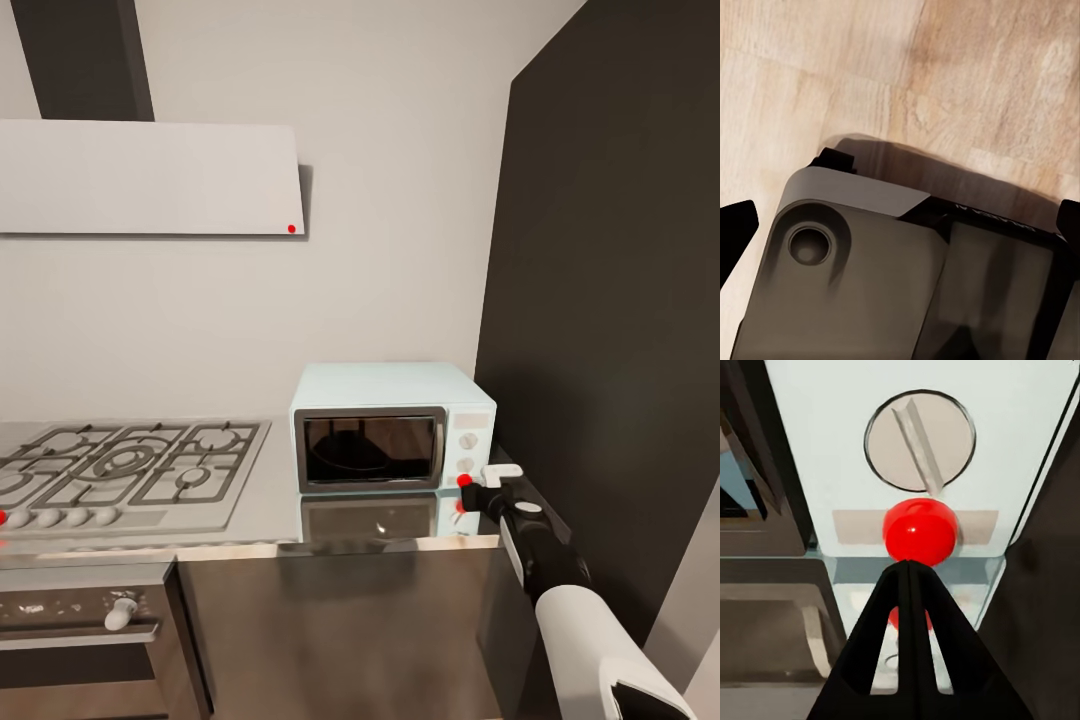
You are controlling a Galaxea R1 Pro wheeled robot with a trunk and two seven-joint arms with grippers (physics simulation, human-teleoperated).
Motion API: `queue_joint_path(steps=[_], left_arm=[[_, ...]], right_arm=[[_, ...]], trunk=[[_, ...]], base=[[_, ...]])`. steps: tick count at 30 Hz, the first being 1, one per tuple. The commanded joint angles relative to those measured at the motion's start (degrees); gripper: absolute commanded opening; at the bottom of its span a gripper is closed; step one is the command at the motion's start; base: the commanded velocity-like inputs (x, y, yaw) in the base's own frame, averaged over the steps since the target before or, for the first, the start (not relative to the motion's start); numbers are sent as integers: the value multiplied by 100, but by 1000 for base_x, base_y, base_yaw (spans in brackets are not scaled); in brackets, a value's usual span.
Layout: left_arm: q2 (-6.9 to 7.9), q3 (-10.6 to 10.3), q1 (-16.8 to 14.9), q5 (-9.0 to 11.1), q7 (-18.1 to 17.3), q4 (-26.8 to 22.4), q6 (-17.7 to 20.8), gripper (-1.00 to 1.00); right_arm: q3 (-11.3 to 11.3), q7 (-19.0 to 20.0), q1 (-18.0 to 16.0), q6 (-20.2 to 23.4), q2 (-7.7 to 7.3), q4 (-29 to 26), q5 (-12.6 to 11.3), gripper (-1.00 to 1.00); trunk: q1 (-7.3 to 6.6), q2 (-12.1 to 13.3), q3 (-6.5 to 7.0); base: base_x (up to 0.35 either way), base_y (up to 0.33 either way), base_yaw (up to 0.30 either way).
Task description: In the kitchen, take the popcorn bag from the countertop, put it into the microwave, and heat it until the popcorn is cooked so the cooked popcorn ends up inside the bag.
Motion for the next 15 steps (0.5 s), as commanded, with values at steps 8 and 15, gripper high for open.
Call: queue_joint_path(steps=[8, 15], left_arm=[[0, -49, -2, 50, 20, -1, -6, 100], [7, -49, -5, 48, 20, -1, -6, 100]], right_arm=[[-45, 56, -5, -26, -3, 4, 53, -100], [-45, 3, -5, -31, -4, 40, 53, -100]], trunk=[[0, -5, -8], [0, -5, -8]], base=[[0, 0, 0], [58, 0, 0]])
